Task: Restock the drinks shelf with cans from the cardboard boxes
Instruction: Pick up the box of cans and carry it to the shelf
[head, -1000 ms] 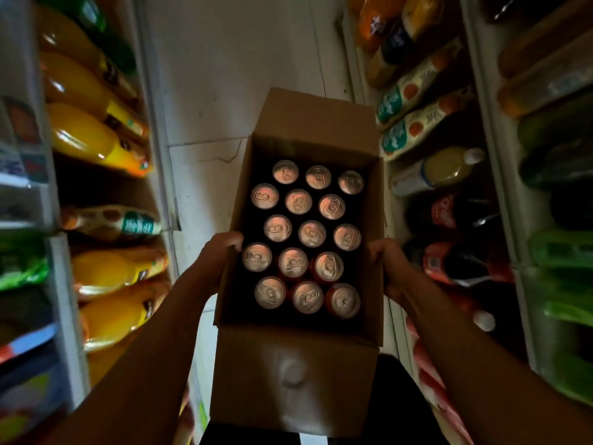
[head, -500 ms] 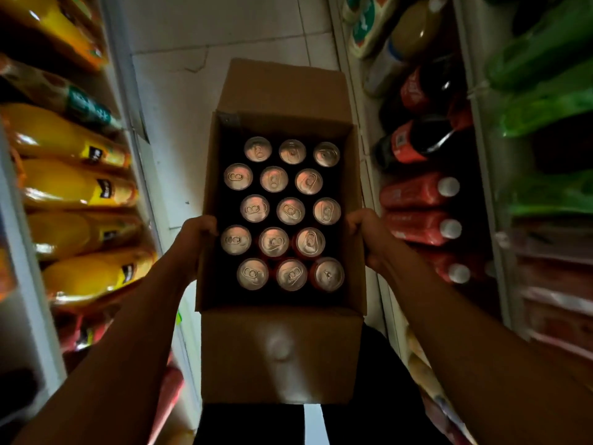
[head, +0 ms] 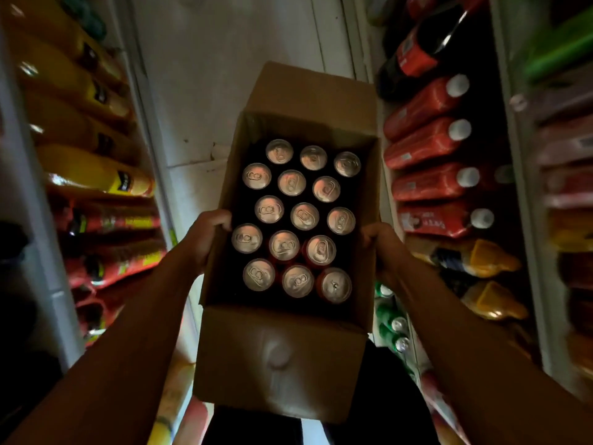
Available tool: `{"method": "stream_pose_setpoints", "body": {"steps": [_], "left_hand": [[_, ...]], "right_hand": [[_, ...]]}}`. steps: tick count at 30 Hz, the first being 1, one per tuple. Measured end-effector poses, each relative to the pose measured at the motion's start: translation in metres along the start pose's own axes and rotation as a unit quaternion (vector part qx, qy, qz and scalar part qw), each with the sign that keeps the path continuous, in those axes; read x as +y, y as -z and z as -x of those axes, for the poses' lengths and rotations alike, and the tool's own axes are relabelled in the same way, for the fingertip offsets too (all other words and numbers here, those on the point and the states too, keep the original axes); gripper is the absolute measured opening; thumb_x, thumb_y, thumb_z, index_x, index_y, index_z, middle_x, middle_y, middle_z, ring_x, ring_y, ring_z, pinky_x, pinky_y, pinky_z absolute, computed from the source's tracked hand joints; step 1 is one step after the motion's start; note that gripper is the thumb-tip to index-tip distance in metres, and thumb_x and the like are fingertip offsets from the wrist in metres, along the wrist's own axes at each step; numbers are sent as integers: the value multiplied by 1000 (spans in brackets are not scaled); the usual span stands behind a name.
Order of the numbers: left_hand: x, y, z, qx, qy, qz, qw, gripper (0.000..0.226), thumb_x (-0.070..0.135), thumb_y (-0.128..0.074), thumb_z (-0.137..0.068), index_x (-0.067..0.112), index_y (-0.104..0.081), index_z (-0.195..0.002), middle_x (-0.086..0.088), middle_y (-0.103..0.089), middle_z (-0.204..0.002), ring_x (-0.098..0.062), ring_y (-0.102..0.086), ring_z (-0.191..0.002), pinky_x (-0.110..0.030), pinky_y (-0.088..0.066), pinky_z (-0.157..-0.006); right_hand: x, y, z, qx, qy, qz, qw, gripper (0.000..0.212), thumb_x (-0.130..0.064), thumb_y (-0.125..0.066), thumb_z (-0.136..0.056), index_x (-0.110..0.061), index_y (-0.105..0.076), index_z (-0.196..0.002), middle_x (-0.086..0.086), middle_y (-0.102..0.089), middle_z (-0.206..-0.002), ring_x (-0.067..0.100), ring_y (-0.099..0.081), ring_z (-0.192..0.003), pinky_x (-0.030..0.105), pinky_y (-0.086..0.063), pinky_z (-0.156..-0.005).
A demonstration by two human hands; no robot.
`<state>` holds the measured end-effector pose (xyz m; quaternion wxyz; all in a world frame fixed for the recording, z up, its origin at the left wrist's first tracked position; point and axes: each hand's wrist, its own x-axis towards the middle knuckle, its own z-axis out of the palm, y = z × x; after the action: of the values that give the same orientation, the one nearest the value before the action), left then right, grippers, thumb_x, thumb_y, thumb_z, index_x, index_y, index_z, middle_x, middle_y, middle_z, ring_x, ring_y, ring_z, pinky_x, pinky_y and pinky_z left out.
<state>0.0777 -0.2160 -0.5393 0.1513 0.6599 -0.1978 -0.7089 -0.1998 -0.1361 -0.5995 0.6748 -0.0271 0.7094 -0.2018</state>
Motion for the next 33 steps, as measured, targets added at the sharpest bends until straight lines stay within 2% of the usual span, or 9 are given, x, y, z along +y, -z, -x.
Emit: {"method": "stream_pose_setpoints", "body": {"steps": [3,6,9,14,19,23,27,30,33], "left_hand": [[-33,0,18,-12,19,4,1000,29,-3,-27,-86,7,-38,-61,2,-41,-38,-9,-41,-34,-10,-30,-37],[-77,-7,41,-13,0,16,1000,29,-3,-28,-86,7,-35,-60,4,-39,-36,-8,-38,-31,-10,-29,-35],[-120,-14,66,0,-54,12,998,33,-4,-36,-83,7,-35,-52,8,-38,-34,-3,-38,-29,-11,-30,-34],[-183,-20,93,9,-18,47,999,56,-5,-27,-86,15,-43,-37,5,-37,-35,-7,-37,-29,-9,-28,-34],[-249,-18,106,-29,43,79,996,14,6,-33,-75,11,-46,-72,-6,-42,-63,-18,-45,-53,-22,-37,-51],[-300,-21,99,-9,76,71,994,10,12,-39,-72,12,-49,-70,-4,-44,-56,-19,-44,-47,-21,-36,-48],[-351,-29,73,67,85,3,994,12,22,-56,-44,21,-49,-52,-2,-41,-51,-20,-35,-46,-25,-26,-51],[-380,-37,53,61,93,-1,994,29,23,-59,-24,19,-49,-50,-6,-43,-54,-21,-37,-51,-28,-27,-55],[-409,-51,39,48,105,12,993,17,16,-54,-38,16,-48,-54,-5,-44,-51,-21,-40,-45,-25,-29,-53]], "right_hand": [[32,8,10,10,-4,12,1000,67,-28,-60,-16,-14,-54,-81,11,-48,-82,31,-45,-73,36,-35,-61],[67,16,26,-1,8,23,1000,38,-22,-54,-24,-18,-38,-59,6,-38,-63,24,-35,-54,27,-26,-52],[104,25,38,-11,17,38,999,34,-21,-53,-27,-22,-33,-55,4,-36,-60,21,-33,-52,26,-25,-52],[161,43,58,1,14,45,999,21,-20,-48,-37,-23,-31,-48,2,-30,-56,19,-26,-48,24,-21,-49],[220,63,65,4,-6,41,999,32,-23,-53,-26,-21,-34,-51,4,-32,-59,21,-27,-49,26,-18,-51],[265,82,52,-5,-6,35,999,39,-25,-56,-21,-22,-35,-54,3,-33,-61,20,-32,-51,26,-21,-52],[304,103,30,-14,-12,16,1000,34,-23,-55,-26,-20,-34,-52,3,-32,-61,20,-31,-50,26,-20,-52],[323,115,9,-20,3,-5,1000,44,-22,-57,-24,-18,-33,-61,5,-31,-66,22,-32,-55,28,-23,-53],[339,126,-9,-10,0,5,1000,36,-16,-53,-31,-15,-36,-63,6,-35,-67,22,-36,-55,25,-28,-52]]}}
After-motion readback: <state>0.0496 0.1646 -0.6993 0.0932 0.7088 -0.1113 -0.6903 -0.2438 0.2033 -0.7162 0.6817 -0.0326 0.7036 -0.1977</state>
